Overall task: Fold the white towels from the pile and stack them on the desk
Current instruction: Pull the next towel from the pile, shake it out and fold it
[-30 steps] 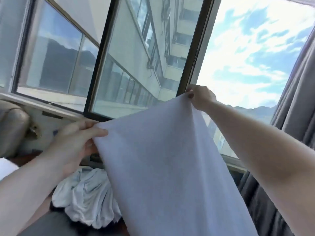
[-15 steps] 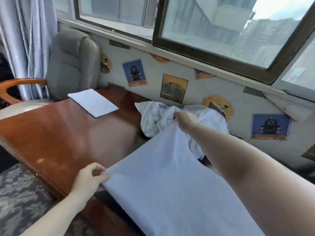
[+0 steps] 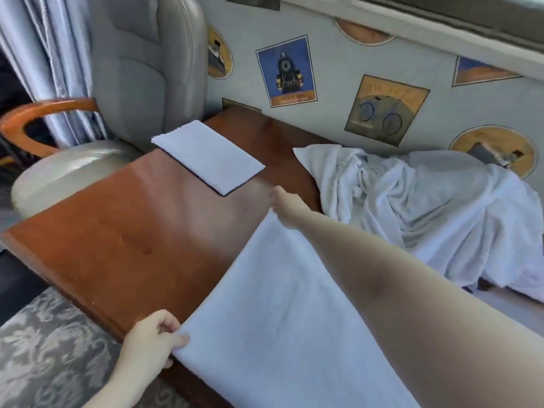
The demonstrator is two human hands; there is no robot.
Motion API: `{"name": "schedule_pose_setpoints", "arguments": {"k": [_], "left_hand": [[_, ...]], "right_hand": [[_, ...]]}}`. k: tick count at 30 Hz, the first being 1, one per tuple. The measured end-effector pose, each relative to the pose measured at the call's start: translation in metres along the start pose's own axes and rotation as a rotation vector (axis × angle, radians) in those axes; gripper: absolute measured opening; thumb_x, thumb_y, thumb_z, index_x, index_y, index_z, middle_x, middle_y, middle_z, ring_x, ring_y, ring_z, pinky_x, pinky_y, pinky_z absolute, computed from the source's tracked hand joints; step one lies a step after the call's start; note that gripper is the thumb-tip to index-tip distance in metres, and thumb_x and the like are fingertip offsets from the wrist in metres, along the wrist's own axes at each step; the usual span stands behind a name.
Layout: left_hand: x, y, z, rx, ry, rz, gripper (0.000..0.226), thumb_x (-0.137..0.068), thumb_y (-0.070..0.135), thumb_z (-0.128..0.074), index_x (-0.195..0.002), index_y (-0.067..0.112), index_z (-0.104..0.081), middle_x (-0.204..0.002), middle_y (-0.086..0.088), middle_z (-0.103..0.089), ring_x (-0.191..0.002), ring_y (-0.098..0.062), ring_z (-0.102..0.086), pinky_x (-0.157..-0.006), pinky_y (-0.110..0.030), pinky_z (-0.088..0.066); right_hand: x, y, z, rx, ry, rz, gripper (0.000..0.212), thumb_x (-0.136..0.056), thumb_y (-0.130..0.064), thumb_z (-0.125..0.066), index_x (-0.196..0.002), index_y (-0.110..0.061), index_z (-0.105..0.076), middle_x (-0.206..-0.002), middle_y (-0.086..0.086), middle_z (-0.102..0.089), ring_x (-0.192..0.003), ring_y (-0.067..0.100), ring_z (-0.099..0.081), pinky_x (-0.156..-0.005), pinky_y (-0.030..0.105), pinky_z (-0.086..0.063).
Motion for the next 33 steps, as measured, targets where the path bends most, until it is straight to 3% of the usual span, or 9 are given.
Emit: {"name": "schedule_pose_setpoints", "arguments": {"k": [6,10,13,16,19,22,27,30,33], "left_hand": [[-0.01,0.007,0.027,-0.381,0.042,-0.004,0.019,-0.068,-0.004,-0.074,-0.071,0.009,-0.06,-0.074,-0.01,-0.057,-0.076,-0.033,-0.058,-0.068,-0.039,-0.046],[0.021,0.085,-0.022,-0.575,0.19,-0.474,0.042,-0.068,0.007,-0.068,-0.108,0.02,-0.064,-0.124,-0.011,-0.057,-0.12,-0.037,-0.047,-0.097,-0.05,-0.038],[0.081,0.126,-0.15,-0.769,-0.096,-0.875,0.06,-0.093,0.04,-0.041,-0.149,0.019,-0.037,-0.162,-0.005,-0.016,-0.15,-0.015,0.002,-0.119,-0.039,-0.005],[0.156,0.131,-0.258,-0.782,-0.395,-1.116,0.076,-0.098,0.054,-0.008,-0.134,0.008,-0.058,-0.155,-0.009,-0.034,-0.144,-0.001,0.02,-0.115,-0.024,0.011],[0.208,0.117,-0.32,-0.84,-0.498,-1.207,0.071,-0.097,0.057,0.006,-0.139,0.016,-0.035,-0.162,0.014,0.009,-0.146,-0.001,0.017,-0.115,-0.022,0.01],[0.235,0.109,-0.359,-0.845,-0.522,-1.268,0.057,-0.098,0.054,0.003,-0.147,0.029,-0.014,-0.161,0.016,0.015,-0.148,-0.004,0.013,-0.118,-0.028,0.007],[0.265,0.112,-0.411,-0.92,-0.439,-1.326,0.056,-0.091,0.054,-0.028,-0.137,0.023,-0.038,-0.162,0.015,0.0,-0.149,-0.008,0.012,-0.119,-0.037,0.004],[0.276,0.107,-0.456,-1.173,-0.448,-1.247,0.065,-0.091,0.06,-0.028,-0.15,0.034,-0.03,-0.163,-0.002,-0.013,-0.15,-0.023,0.005,-0.113,-0.062,-0.008],[0.271,0.099,-0.498,-1.304,-0.515,-1.037,0.072,-0.092,0.07,-0.015,-0.144,0.041,0.025,-0.147,0.005,0.043,-0.143,-0.028,0.032,-0.104,-0.071,0.011]], "right_hand": [[0.103,-0.012,-0.033,-0.397,0.25,0.138,0.048,-0.096,-0.008,-0.052,-0.142,-0.019,-0.045,-0.155,-0.006,-0.035,-0.141,0.008,-0.031,-0.109,0.015,-0.02],[0.22,0.069,-0.088,-0.158,0.305,-0.13,0.052,-0.102,-0.027,-0.04,-0.152,-0.03,-0.026,-0.163,-0.012,-0.004,-0.151,0.009,0.004,-0.117,0.022,0.011],[0.292,0.14,-0.113,-0.043,0.248,-0.406,0.058,-0.103,-0.037,-0.029,-0.156,-0.036,-0.007,-0.159,-0.01,0.021,-0.149,0.017,0.019,-0.113,0.027,0.025],[0.362,0.198,-0.105,-0.017,0.241,-0.567,0.06,-0.092,-0.045,-0.05,-0.149,-0.034,-0.038,-0.16,-0.002,-0.02,-0.147,0.03,-0.025,-0.114,0.03,0.006],[0.428,0.257,-0.08,0.109,0.321,-0.737,0.056,-0.078,-0.053,-0.056,-0.128,-0.031,-0.065,-0.137,0.001,-0.059,-0.124,0.026,-0.058,-0.11,0.032,-0.013],[0.487,0.32,-0.081,0.035,0.37,-0.831,0.06,-0.085,-0.053,-0.044,-0.136,-0.026,-0.058,-0.145,0.006,-0.051,-0.132,0.029,-0.05,-0.111,0.039,-0.019],[0.577,0.401,-0.099,-0.031,0.4,-1.174,0.075,-0.096,-0.067,-0.022,-0.144,-0.037,0.027,-0.163,-0.006,0.015,-0.152,0.021,0.007,-0.12,0.04,-0.004],[0.578,0.406,-0.093,-0.094,0.429,-1.169,0.085,-0.094,-0.067,-0.031,-0.153,-0.03,0.017,-0.165,-0.001,0.005,-0.151,0.022,0.0,-0.119,0.036,-0.01],[0.583,0.411,-0.079,-0.302,0.618,-1.246,0.09,-0.084,-0.063,-0.057,-0.155,-0.024,-0.016,-0.153,-0.001,-0.032,-0.14,0.022,-0.028,-0.109,0.037,-0.029]]}}
Point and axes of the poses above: each hand's wrist, its own x-axis away from the middle knuckle, its own z-axis out of the back of the hand, y = z × x, the point moved 9 cm from there along -x, towards the middle knuckle
